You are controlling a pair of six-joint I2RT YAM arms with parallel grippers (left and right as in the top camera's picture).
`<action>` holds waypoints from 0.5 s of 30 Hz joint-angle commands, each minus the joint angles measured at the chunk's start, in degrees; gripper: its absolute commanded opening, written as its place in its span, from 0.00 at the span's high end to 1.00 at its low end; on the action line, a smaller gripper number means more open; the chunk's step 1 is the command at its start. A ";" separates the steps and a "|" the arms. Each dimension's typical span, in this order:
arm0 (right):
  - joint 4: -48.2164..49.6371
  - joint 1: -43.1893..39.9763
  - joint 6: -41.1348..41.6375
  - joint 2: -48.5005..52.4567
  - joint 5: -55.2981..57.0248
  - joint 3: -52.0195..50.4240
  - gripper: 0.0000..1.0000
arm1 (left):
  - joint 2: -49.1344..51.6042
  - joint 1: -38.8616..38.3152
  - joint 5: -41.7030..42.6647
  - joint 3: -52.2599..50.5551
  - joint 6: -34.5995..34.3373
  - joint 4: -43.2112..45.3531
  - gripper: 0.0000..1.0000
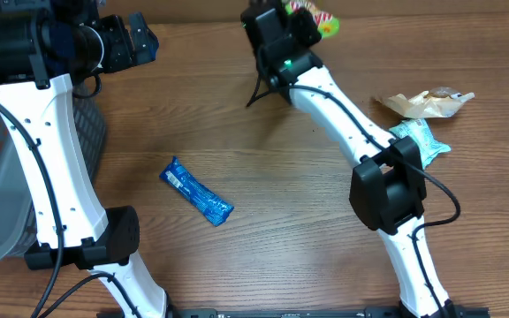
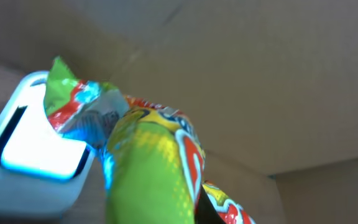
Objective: Scan the item barcode
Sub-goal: 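Carry the green candy bag right and release it by the packets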
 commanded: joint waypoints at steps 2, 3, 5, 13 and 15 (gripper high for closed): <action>-13.84 2.97 15.89 -14.51 -3.02 0.33 0.96 | 0.48 0.07 -0.31 0.00 0.26 -0.02 0.00; -17.94 2.89 19.19 -17.31 -7.63 0.33 0.96 | 0.46 0.07 -0.31 0.00 0.26 -0.02 0.00; -25.55 0.98 24.92 -23.10 -18.38 0.33 0.96 | 0.48 0.07 -0.33 0.00 0.26 -0.02 0.00; -43.82 -21.09 34.49 -33.86 -48.76 0.33 0.96 | 0.46 0.07 -0.33 0.00 0.26 -0.02 0.00; -47.89 -29.77 34.62 -33.42 -56.35 0.09 0.96 | 0.48 0.07 -0.31 0.00 0.26 -0.02 0.00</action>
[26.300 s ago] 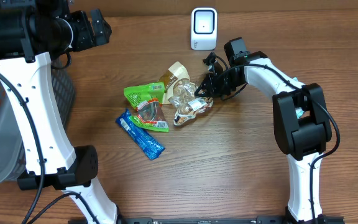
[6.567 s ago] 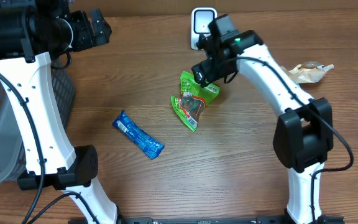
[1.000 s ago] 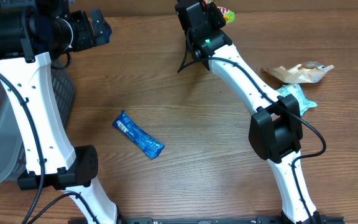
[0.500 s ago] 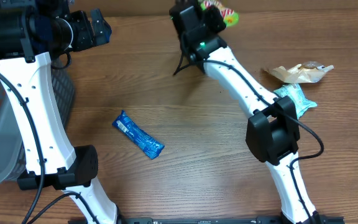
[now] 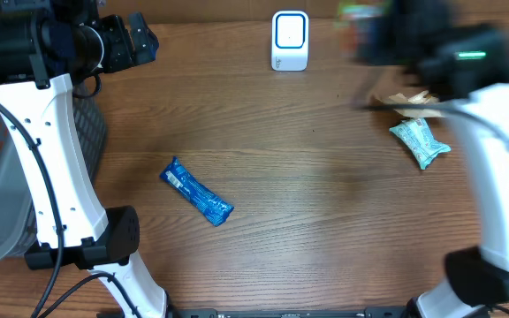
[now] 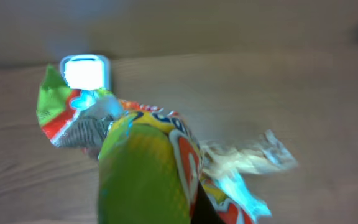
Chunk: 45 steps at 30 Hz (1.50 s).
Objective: Scan the item barcode
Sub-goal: 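Carry the green candy bag right and release it by the packets, then move the right gripper left and lower onto the blue bar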
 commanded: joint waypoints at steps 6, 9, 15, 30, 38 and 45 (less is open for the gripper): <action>-3.89 -29.05 3.96 3.48 -28.44 -9.62 0.96 | 0.46 0.07 -0.35 0.00 0.26 0.00 0.00; 1.20 -33.22 3.19 3.78 -33.86 -18.45 0.96 | 0.46 0.07 -0.35 0.00 0.26 0.00 0.00; 6.40 -37.27 3.13 3.76 -35.30 -26.80 0.34 | 0.48 0.07 -0.35 0.00 0.26 0.00 0.00; 5.99 -23.39 0.13 3.67 -46.82 -18.16 0.30 | 0.46 0.09 -0.33 0.00 0.26 0.00 0.00; 9.51 1.51 -4.72 6.56 -41.31 -19.02 0.22 | 0.48 0.07 -0.33 0.00 0.26 0.00 0.00; 16.59 19.17 -5.86 16.41 -40.74 -21.57 0.22 | 0.46 0.11 -0.35 0.00 0.26 0.00 0.00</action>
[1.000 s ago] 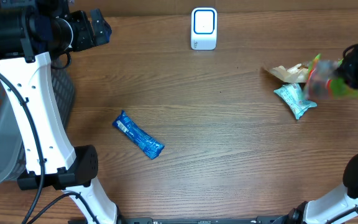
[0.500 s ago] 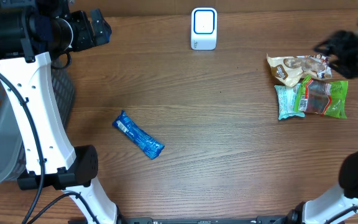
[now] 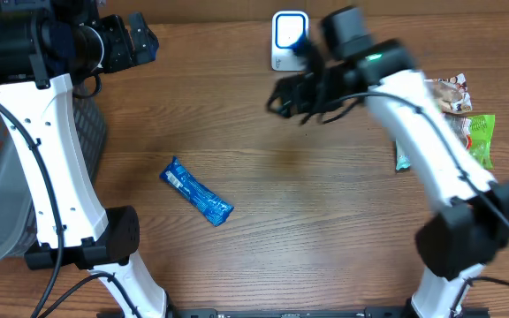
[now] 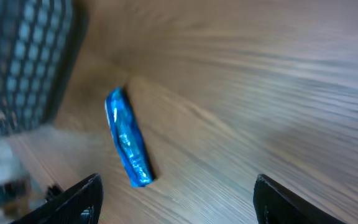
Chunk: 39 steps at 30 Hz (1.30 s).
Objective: Scan the item barcode
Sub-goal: 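Move the right gripper left and lower onto the blue bar, then grasp the blue bar with the right gripper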
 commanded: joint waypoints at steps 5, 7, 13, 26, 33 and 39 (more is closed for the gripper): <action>1.88 13.57 -2.73 10.27 1.03 -1.03 0.22 | 0.48 0.11 -0.37 0.00 0.26 0.02 0.00; 1.81 16.20 -3.21 12.09 1.01 -1.05 0.22 | 0.48 0.11 -0.37 0.00 0.28 0.02 0.00; 1.73 21.38 -3.21 17.27 1.03 -1.07 0.22 | 0.48 0.11 -0.37 0.00 0.26 0.02 0.00; 10.51 23.58 11.32 20.92 -5.35 -3.43 0.30 | 0.48 0.11 -0.37 0.00 0.26 0.02 0.00; 10.82 23.45 20.70 20.94 -1.77 -5.20 0.46 | 0.46 0.11 -0.35 0.00 0.26 0.02 0.00; 9.25 20.98 24.41 20.94 -0.98 -5.18 0.83 | 0.48 0.11 -0.35 0.00 0.26 0.02 0.00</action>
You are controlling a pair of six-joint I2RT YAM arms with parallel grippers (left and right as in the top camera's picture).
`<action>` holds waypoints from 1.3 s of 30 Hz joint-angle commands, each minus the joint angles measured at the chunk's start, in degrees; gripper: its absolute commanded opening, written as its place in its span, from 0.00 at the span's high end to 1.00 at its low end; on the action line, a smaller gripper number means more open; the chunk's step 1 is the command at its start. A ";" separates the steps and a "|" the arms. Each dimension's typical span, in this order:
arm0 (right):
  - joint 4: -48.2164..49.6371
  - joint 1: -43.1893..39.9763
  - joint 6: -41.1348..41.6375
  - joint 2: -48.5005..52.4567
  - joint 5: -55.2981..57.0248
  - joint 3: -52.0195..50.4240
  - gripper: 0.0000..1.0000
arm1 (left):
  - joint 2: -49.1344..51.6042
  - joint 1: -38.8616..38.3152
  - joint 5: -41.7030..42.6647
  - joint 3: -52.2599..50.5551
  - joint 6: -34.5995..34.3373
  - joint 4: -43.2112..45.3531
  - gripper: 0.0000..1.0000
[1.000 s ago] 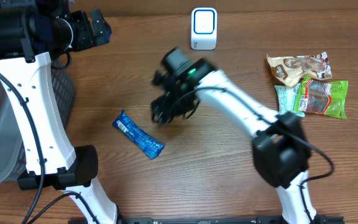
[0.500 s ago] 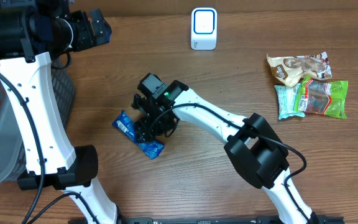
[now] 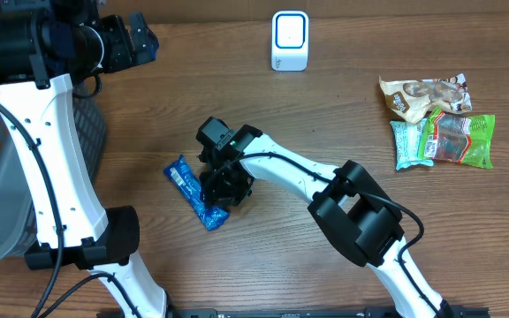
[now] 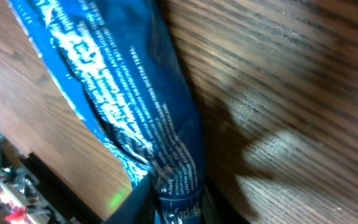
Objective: Scan the item barcode
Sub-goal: 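Grasp the blue bar with the right gripper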
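Observation:
A blue foil packet (image 3: 193, 193) lies slantwise left of the table's middle. My right gripper (image 3: 220, 187) is down at its lower end. In the right wrist view the blue packet (image 4: 135, 106) fills the frame, and my right gripper (image 4: 180, 208) is shut on it, a dark finger tight against each side. The white barcode scanner (image 3: 290, 40) stands at the back centre, screen lit. My left gripper (image 3: 141, 40) hangs high at the back left, open and empty.
Three snack packs lie at the right: a brown-and-white one (image 3: 424, 94), a teal one (image 3: 405, 144) and a green one (image 3: 458, 138). A dark mesh basket (image 3: 87, 132) stands at the left edge beside the left arm's white links.
My right gripper was open and empty in the air in front of the scanner. Now it is down on the table, shut on the blue packet, which has turned slightly. The left arm is unchanged.
My right gripper first held a green-and-yellow pack right at the scanner's lit face. Then it held that pack over the right side near the other snacks. Later the green pack lay among them and the gripper was open. Now it grips the blue packet.

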 commanded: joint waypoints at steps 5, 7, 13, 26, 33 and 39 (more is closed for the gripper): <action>-8.22 -9.44 0.20 0.22 1.73 -0.35 0.87 | 0.46 0.11 -0.35 0.00 0.26 0.00 0.00; -12.15 -13.40 -5.22 0.22 1.88 -0.35 0.85 | 0.48 0.11 -0.33 0.00 0.26 0.00 0.00; -20.96 -21.53 -19.63 0.22 8.98 -0.35 0.80 | 0.48 0.11 -0.35 0.00 0.26 0.00 0.00; -15.76 -24.24 -40.57 0.24 -4.50 -5.11 0.43 | 0.46 0.11 -0.35 0.00 0.26 0.00 0.00; -14.75 -24.02 -40.04 0.24 -4.55 -12.96 0.72 | 0.48 0.11 -0.33 0.00 0.26 0.00 0.00; -14.71 -25.59 -35.54 0.22 -4.35 -11.96 0.93 | 0.46 0.11 -0.35 0.00 0.26 0.00 0.00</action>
